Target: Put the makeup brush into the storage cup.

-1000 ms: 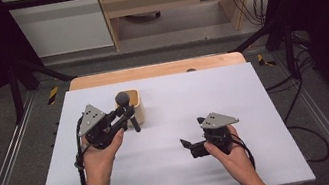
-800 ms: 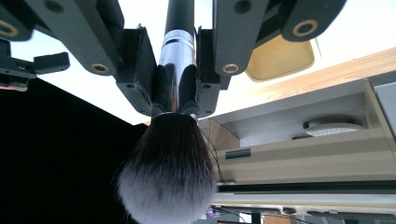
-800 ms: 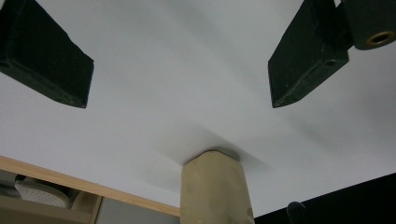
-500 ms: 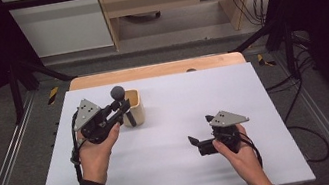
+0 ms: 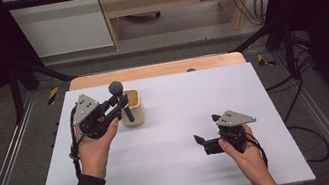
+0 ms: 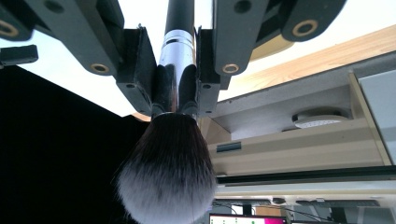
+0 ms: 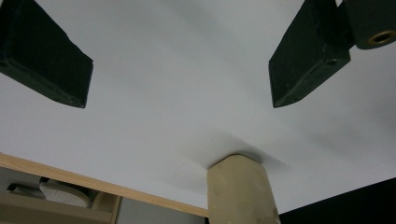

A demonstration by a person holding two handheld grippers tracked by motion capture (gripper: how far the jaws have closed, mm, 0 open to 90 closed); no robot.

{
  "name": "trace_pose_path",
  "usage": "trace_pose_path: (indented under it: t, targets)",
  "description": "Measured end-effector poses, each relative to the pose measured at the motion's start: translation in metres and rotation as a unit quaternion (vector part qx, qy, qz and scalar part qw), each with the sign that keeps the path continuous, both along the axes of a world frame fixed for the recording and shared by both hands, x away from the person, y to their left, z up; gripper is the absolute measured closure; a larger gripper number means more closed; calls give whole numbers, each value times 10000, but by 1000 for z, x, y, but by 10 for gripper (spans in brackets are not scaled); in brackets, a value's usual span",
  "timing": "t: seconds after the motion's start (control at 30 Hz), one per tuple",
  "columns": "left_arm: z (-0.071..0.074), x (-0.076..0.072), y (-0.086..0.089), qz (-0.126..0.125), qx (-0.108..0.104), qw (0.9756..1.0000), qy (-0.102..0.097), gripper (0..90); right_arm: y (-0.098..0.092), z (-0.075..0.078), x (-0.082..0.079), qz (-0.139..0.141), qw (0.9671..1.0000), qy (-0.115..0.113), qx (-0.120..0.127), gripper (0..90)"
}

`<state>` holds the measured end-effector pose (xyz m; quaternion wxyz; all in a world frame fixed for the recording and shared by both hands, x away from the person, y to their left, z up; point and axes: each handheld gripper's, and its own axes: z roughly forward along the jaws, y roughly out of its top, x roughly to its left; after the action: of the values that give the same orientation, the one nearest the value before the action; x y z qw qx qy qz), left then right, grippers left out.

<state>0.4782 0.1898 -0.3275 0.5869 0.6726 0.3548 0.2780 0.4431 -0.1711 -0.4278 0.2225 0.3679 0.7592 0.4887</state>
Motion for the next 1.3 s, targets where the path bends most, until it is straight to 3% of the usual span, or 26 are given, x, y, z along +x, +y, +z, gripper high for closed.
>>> trace_pose_path:
  t: [0.63,1.3]
  targets:
    - [11,10,5,121,39,9998,-125,709,-10,-2,-2,-120,9999,26,-40,61]
    - [10,21,6,211,27,9997,-146,709,-16,-5,-6,-186,9998,47,-81,61]
